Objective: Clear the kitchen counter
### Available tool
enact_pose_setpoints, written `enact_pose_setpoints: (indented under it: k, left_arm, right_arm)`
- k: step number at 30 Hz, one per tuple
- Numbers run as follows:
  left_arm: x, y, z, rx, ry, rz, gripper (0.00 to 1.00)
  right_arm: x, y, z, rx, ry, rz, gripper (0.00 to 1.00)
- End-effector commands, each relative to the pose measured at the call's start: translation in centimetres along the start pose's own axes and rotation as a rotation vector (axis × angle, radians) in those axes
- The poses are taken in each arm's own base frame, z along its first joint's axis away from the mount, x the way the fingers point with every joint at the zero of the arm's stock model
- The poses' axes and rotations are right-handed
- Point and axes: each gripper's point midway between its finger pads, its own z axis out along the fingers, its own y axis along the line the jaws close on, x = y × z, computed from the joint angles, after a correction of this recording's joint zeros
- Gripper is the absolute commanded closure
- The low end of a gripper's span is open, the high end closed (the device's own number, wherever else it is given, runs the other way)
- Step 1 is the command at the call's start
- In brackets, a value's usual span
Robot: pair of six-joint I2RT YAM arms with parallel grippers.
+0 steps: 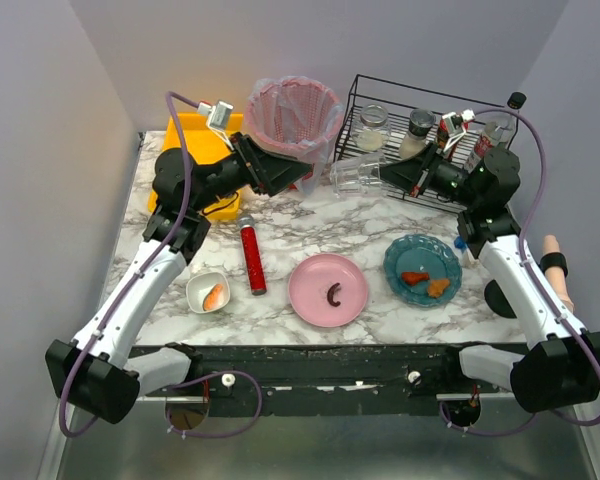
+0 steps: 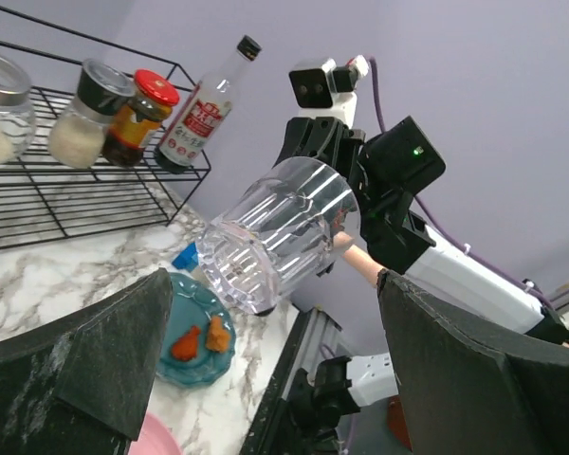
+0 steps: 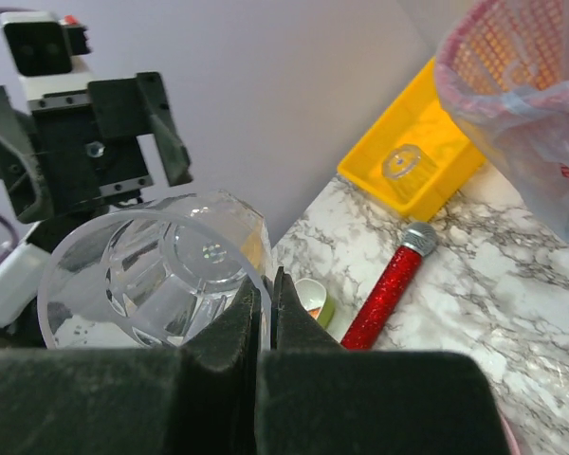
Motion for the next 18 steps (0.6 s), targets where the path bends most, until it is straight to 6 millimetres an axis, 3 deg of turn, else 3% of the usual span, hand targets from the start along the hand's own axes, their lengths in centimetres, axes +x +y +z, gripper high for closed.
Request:
enact_pose_setpoints:
  k: [1, 5, 10, 18]
  left_arm:
    - [0.8, -1.5, 1.4, 0.087, 0.017, -0.028, 0.01]
    - [2.2, -1.6, 2.6, 0.111, 0.053, -0.048, 0.01]
    - [3.5, -3.3, 3.5, 0.189, 0.078, -0.084, 0.01]
    - [4.8, -4.5, 4.0, 0.253, 0.104, -0.139, 0.01]
  right_arm:
    - [-0.9, 4.4, -0.7, -0.162, 0.0, -0.066, 0.99]
    - [-0.6, 5.0, -0.8, -0.205, 0.003, -0.049, 0.99]
    - [-0.3, 5.6, -1.0, -0.249, 0.01, -0.035, 0.99]
    - [-0.3, 5.6, -1.1, -0.249, 0.004, -0.04, 0.99]
